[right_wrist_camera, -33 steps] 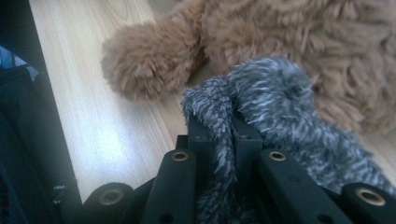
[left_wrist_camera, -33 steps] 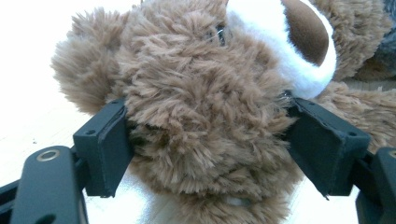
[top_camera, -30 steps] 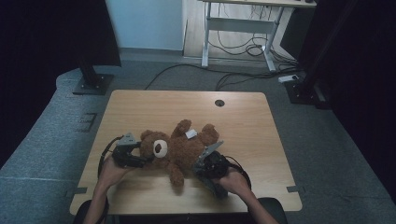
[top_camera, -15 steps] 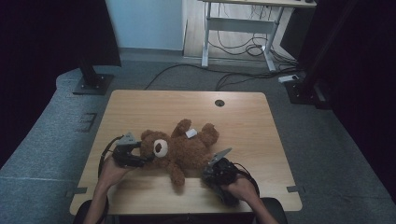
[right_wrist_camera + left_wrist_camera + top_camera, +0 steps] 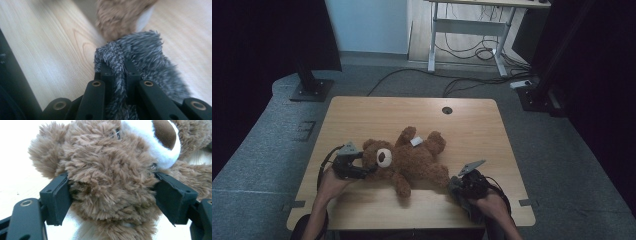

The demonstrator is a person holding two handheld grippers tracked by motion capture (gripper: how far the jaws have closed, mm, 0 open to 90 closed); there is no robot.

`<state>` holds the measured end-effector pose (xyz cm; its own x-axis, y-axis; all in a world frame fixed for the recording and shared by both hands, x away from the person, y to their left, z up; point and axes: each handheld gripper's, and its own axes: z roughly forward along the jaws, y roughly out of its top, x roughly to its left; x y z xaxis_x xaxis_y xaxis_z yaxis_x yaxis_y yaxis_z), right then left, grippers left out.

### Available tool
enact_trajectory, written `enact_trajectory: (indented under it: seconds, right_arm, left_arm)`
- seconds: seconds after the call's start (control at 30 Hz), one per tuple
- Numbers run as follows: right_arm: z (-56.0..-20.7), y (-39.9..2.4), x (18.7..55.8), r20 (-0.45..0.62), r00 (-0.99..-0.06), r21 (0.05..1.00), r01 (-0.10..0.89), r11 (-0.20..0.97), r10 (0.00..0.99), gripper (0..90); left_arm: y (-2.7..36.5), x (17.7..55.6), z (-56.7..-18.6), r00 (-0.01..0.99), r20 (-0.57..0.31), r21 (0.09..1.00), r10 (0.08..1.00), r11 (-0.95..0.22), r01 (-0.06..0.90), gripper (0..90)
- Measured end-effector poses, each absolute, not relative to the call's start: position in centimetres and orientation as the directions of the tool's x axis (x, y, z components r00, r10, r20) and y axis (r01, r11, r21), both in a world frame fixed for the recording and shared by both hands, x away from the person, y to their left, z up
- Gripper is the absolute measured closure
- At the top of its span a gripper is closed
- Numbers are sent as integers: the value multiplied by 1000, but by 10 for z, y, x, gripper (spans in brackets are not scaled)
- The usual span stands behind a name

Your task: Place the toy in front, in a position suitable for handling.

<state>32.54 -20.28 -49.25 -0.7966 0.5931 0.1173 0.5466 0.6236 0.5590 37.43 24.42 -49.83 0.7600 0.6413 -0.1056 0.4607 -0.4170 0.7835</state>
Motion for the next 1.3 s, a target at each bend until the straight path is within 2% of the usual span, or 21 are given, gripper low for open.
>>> enact_trajectory:
  seconds: [0.23, 0.53, 0.73, 0.8, 0.87, 1.3]
  right_arm:
    - [-457, -216, 337, 91, -781, 629, 525, 573, 617, 811]
    - [-430, -208, 360, 63, -784, 678, 487, 550, 617, 810]
    - [-424, -197, 376, 53, -786, 693, 473, 544, 616, 810]
    - [-422, -193, 381, 54, -786, 701, 469, 538, 616, 810]
    - [-421, -190, 386, 53, -787, 709, 464, 532, 615, 810]
    - [-411, -154, 422, 56, -796, 751, 432, 500, 603, 810]
  left_arm:
    - [250, 369, -479, 763, -102, 825, 639, -375, 424, 207]
    - [244, 379, -456, 704, -57, 847, 708, -339, 409, 250]
    - [232, 391, -466, 699, -49, 820, 714, -371, 436, 264]
    - [235, 393, -469, 693, -77, 823, 717, -347, 450, 281]
    - [235, 394, -472, 687, -54, 814, 725, -367, 451, 295]
    - [239, 396, -481, 689, -93, 819, 719, -337, 463, 327]
